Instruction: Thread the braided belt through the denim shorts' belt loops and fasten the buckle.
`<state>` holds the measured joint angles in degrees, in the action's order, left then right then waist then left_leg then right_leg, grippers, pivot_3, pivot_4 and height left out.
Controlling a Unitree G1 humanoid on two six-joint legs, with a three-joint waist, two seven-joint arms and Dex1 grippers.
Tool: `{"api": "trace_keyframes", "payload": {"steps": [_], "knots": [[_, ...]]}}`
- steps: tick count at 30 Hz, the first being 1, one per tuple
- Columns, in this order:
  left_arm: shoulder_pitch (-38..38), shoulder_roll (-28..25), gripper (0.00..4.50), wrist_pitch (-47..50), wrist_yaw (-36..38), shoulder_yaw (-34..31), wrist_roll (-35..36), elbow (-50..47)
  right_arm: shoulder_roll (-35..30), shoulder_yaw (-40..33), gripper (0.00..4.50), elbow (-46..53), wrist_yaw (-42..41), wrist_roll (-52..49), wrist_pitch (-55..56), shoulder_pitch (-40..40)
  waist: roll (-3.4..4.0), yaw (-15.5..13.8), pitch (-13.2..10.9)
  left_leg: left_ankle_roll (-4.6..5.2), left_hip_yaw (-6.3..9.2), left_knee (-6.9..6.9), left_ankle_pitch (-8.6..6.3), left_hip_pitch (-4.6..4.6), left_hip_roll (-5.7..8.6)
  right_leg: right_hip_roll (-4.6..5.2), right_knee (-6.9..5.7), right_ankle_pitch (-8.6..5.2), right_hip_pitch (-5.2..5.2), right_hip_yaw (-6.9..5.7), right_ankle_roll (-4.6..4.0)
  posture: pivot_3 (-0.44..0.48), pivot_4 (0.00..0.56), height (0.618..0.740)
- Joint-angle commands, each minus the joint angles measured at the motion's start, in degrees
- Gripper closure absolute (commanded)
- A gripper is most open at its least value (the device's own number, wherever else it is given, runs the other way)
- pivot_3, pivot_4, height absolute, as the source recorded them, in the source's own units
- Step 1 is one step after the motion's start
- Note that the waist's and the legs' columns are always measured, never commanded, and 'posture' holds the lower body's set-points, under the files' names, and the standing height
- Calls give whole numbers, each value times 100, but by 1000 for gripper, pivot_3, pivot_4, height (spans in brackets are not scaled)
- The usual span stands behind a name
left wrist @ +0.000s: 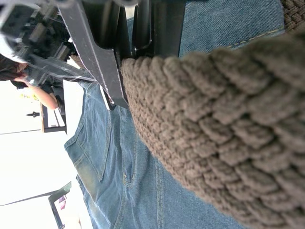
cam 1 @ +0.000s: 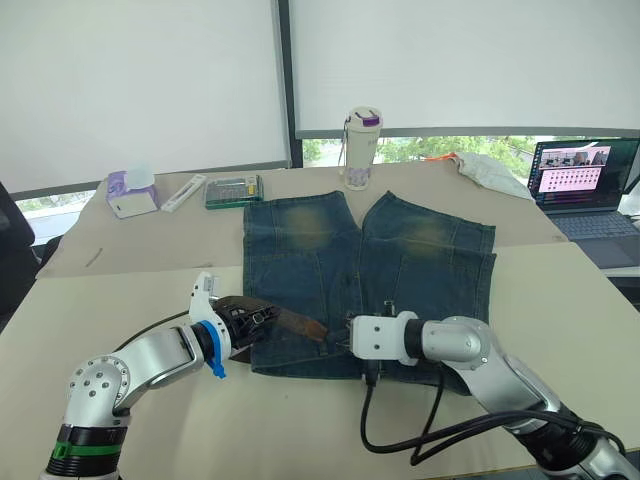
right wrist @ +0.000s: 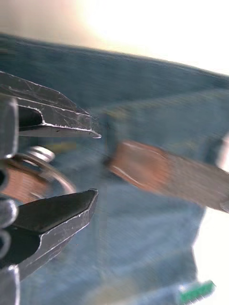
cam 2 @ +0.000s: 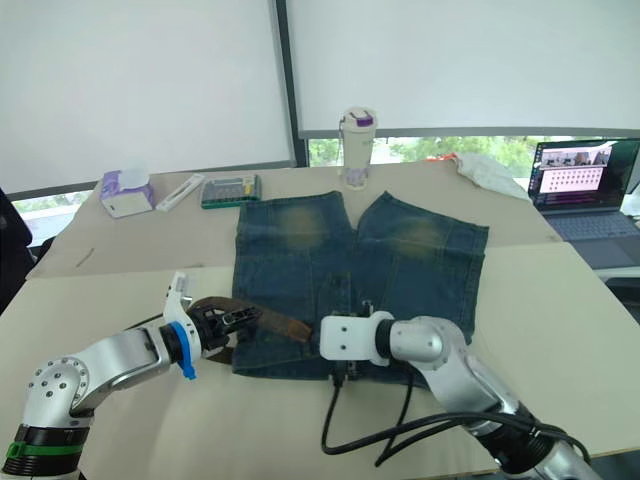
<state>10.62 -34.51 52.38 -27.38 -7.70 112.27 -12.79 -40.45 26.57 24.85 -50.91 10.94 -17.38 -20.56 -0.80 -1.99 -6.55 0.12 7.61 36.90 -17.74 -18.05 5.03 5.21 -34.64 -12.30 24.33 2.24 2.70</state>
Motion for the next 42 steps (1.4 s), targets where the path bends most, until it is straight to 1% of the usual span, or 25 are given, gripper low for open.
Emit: {"api": "trace_keyframes", "payload": {"steps": [1, 7, 12, 15, 18, 20, 21, 22, 26, 33, 38, 42], "knots": [[-2, -46, 4500, -52, 22, -134, 73, -122, -51, 4, 2546, 120, -183, 20, 294, 16, 0, 11, 0, 0, 0, 0, 0, 0, -2, -1, 0, 0, 0, 0, 0, 0, 150, 740], [5, -41, 4500, -50, -20, -154, 73, -124, 126, -1, 2546, -95, -147, 135, 377, -50, 0, 54, 0, -1, 0, 0, 0, 0, -3, -1, 0, 0, 0, 0, 0, 0, 150, 740], [-21, -58, 4500, -33, -78, -222, 73, -162, -46, 57, 2546, -286, -246, 439, 667, -33, 0, 53, 0, 0, 0, 0, 0, 0, -1, 0, 0, 0, -1, 0, 0, 0, 150, 740], [-48, -105, 4500, 15, -94, -311, 73, -183, 19, 40, 2546, -466, -102, 641, 705, -65, 0, 68, 0, -1, 0, 0, 0, 2, -2, -2, 0, 0, -1, 0, 0, 0, 150, 740], [-72, -135, 4500, 62, -112, -415, 73, -184, 117, 8, 3353, -549, -23, 747, 724, -87, 0, 73, 0, -1, 0, -1, 0, 3, -3, -1, -1, 0, -1, 0, -1, 0, 150, 740], [-121, -199, 4500, 142, -113, -483, 73, -195, 227, -36, 3988, -539, 4, 732, 674, -93, 0, 72, 0, -1, 0, -1, 0, 4, -2, -1, -1, 0, -2, 0, 0, 0, 150, 740], [-151, -219, 4500, 177, -108, -510, 73, -202, 286, -60, 4376, -511, 7, 706, 624, -97, 0, 80, 0, -1, 0, -1, 0, 4, -2, -1, -1, 0, -2, 0, 0, 0, 150, 740], [-171, -231, 4500, 200, -103, -528, 73, -207, 327, -77, 4475, -491, 5, 691, 590, -98, 0, 85, 0, -1, 0, -1, 0, 4, -2, -2, -1, 0, -1, 1, -1, 0, 150, 740], [-226, -243, 4500, 321, -106, -579, 73, -185, 556, -229, 4475, -313, -21, 471, 329, -101, 0, 95, 0, -1, 1, -1, 0, 5, -3, -3, -2, 0, -1, 0, -1, 0, 150, 740], [-271, -27, 4500, 355, -285, -669, 73, -159, 764, -423, 4475, -112, -36, 325, -90, -78, 1, 117, 0, -1, 1, -3, 0, 5, -3, -3, -2, -1, 0, 1, -2, 0, 150, 740], [-339, 262, 4500, 330, -551, -739, 73, -158, 874, -494, 4475, 45, -16, 199, -356, -63, 1, 123, 0, -1, 2, -3, 0, 5, -3, -2, -2, -1, 0, 1, -2, 0, 150, 740], [-482, 491, 4500, 426, -894, -914, 73, -38, 887, -548, 4475, 110, 16, 176, -437, -48, 1, 126, 0, -1, 1, -4, 0, 6, -4, -2, -3, -1, 1, 2, -2, 0, 150, 740]]}}
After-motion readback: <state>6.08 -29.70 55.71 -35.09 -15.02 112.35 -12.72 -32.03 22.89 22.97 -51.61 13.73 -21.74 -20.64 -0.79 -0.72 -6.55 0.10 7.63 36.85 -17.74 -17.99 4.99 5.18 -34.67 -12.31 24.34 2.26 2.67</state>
